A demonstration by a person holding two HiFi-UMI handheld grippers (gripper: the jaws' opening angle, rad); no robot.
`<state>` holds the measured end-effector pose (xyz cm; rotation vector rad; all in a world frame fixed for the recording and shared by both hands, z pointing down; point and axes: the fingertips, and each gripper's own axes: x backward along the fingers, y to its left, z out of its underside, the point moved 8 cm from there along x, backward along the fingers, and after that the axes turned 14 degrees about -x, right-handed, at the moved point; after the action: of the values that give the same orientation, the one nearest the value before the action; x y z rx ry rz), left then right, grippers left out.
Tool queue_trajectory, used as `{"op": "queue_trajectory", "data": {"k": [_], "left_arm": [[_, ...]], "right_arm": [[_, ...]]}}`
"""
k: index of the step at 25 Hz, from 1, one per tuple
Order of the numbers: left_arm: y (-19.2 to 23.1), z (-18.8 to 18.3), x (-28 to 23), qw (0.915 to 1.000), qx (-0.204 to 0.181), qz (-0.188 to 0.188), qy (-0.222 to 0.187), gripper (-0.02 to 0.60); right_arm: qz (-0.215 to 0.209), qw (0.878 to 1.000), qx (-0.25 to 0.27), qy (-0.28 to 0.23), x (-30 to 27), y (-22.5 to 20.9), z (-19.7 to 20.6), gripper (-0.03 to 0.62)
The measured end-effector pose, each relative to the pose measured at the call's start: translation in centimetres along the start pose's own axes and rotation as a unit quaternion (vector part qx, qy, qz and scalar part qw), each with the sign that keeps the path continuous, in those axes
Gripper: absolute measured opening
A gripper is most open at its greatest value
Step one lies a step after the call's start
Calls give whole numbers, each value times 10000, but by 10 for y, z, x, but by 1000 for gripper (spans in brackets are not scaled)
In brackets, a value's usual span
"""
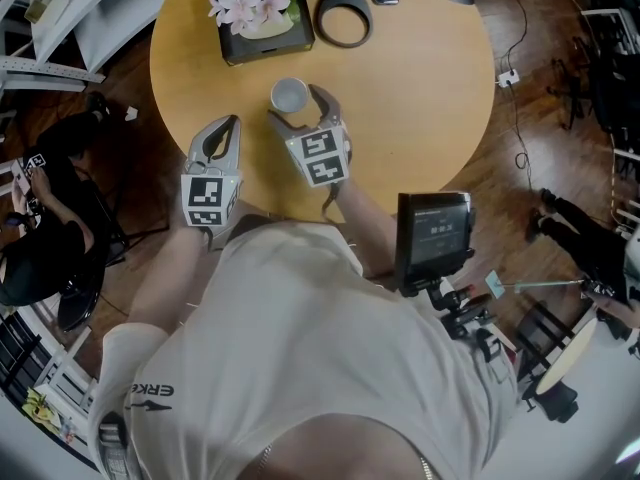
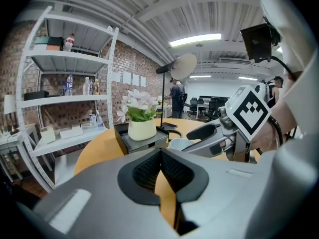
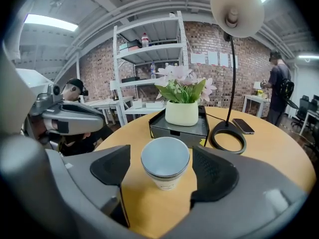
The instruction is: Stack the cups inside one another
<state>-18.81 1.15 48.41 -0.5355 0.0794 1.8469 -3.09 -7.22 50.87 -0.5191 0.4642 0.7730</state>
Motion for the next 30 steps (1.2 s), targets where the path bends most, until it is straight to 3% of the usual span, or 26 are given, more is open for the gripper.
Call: {"op": "queue_trajectory", "data": {"k": [11, 15, 18, 23, 30], "left_arm": [[1, -12, 9, 9992, -31, -39, -406, 2], [0, -21, 17, 9965, 78, -277, -787, 3], [-9, -32, 17, 9947, 70, -226, -1004, 2], [-30, -48, 24, 9922, 91, -109, -1241, 2], [-63, -70, 43, 9897, -82, -127, -1422, 2]], "right_arm": [[245, 9989, 38, -409, 30, 11, -13, 385], [555, 9926, -3, -1083, 67, 16, -25, 265], [795, 9870, -7, -1399, 98, 14, -26, 199], [1058, 9812, -89, -1613, 134, 17, -20, 132], [1098, 9757, -204, -1884, 175, 12, -12, 37]]}}
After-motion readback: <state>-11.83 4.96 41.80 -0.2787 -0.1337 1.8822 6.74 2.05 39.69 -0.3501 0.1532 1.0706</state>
